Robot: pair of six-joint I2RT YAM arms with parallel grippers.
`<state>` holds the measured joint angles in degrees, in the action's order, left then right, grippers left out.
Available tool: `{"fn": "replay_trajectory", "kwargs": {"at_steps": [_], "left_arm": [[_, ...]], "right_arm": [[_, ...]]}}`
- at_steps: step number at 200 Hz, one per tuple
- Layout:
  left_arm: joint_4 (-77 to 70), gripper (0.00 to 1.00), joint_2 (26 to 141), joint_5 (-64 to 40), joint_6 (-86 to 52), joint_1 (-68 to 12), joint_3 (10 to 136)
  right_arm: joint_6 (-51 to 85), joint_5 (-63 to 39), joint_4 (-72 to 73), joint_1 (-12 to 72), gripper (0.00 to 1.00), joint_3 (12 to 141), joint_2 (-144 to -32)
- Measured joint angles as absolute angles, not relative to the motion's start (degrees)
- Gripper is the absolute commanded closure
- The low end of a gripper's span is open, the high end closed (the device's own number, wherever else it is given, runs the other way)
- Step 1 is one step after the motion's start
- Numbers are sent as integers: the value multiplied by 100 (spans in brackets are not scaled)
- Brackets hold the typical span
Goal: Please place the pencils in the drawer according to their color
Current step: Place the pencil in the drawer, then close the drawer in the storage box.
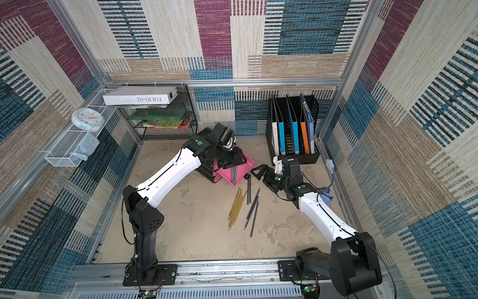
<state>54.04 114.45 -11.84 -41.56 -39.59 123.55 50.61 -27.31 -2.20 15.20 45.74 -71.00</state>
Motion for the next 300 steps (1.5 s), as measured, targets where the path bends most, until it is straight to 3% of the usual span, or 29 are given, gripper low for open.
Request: {"fn": "replay_trajectory", "kwargs": {"at_steps": [145, 300], "left_arm": [[5981, 47, 11771, 200, -2421, -2250, 13334], [5937, 49, 12527, 298, -1909, -2108, 13314]], "right_arm": [[4772, -2919, 893, 1518, 1, 4630, -8230], [5457, -3627, 2423, 1520, 1, 5308, -9891]]}}
